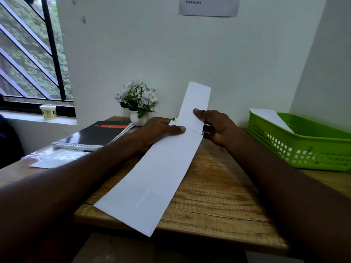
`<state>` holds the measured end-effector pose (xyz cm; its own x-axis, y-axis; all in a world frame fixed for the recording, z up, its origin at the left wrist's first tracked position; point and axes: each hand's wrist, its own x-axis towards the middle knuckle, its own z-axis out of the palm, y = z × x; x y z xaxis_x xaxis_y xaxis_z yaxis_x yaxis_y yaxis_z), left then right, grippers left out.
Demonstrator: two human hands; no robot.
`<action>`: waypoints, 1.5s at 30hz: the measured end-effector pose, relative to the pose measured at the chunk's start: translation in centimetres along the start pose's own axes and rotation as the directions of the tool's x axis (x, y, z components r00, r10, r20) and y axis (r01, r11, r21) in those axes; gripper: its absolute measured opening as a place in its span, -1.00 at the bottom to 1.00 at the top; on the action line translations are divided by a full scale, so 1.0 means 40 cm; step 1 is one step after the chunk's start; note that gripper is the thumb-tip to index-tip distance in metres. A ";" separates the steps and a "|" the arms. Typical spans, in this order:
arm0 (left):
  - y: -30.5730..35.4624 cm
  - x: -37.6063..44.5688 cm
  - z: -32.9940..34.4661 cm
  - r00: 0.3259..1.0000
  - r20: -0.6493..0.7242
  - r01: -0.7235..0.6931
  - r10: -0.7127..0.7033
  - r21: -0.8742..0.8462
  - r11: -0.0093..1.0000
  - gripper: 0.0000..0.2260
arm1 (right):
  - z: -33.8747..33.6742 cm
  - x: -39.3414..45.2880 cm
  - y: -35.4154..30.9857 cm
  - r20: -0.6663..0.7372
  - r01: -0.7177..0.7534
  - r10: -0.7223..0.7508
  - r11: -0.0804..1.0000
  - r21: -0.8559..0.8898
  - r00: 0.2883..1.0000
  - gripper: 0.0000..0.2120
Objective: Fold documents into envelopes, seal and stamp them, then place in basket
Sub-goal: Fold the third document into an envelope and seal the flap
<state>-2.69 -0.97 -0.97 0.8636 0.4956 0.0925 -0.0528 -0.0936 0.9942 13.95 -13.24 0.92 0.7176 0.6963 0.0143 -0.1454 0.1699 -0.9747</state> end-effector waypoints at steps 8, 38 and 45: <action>0.004 -0.004 0.000 0.999 -0.037 0.016 -0.016 -0.018 1.000 -0.63 | -0.010 -0.001 -0.006 0.094 -0.116 0.127 0.987 -0.110 0.987 -0.70; 0.018 -0.019 0.011 0.999 -0.042 0.017 -0.020 -0.073 0.997 -0.81 | -0.011 0.014 0.010 0.094 -0.016 0.026 0.994 -0.105 0.995 -0.66; 0.018 -0.016 0.006 0.998 -0.063 0.012 -0.015 -0.056 0.998 -0.90 | -0.018 0.012 0.006 0.134 -0.030 0.050 0.989 -0.147 0.990 -0.72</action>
<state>-3.15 -1.58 -0.33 0.8309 0.5506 0.0805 -0.0706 -0.0392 0.9967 14.75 -13.36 0.53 0.6116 0.7912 -0.0048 -0.0652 0.0444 -0.9969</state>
